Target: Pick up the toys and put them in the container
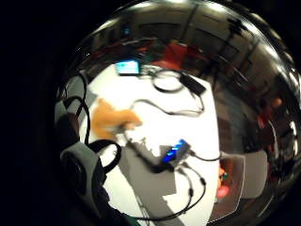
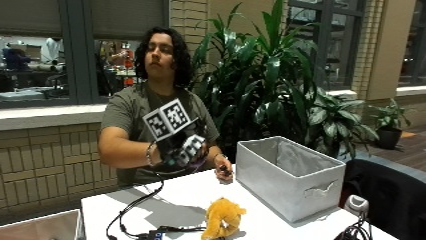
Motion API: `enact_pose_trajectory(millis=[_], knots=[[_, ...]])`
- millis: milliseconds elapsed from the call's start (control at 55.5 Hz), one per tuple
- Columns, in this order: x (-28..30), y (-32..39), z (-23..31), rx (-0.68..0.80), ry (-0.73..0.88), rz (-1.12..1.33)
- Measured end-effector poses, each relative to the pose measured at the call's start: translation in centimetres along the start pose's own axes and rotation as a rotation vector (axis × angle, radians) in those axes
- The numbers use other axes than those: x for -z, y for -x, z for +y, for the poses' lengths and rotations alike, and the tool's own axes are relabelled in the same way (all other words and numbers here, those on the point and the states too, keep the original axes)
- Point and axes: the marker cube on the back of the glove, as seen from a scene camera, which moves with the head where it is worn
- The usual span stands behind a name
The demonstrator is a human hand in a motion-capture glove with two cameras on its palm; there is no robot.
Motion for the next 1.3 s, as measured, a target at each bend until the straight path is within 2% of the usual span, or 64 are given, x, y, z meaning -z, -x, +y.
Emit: enact_pose_trajectory(millis=[126,252,342,432,522,649,721,811,937,1099,1207,1297], knots=[[3.6,10.4,-1.7,0.161,-0.009,-0.19],[5.2,17.9,-4.2,0.289,-0.026,-0.312],[5.4,21.8,-7.3,0.346,-0.05,-0.304],[4.0,23.6,-11.1,0.516,-0.108,-0.111],[3.6,27.4,-13.2,0.339,-0.064,-0.287],[0.5,29.4,-15.0,0.273,-0.003,-0.269],[-1.0,29.3,-15.2,0.245,0.154,-0.257],[-1.8,28.4,-14.6,0.277,0.361,-0.24],[-0.6,25.5,-13.3,0.305,0.343,-0.211],[-1.3,17.1,-9.5,0.362,0.404,-0.031],[-4.7,9.9,-7.0,0.221,0.468,0.106],[-7.6,4.2,-5.7,0.189,0.542,0.162]])
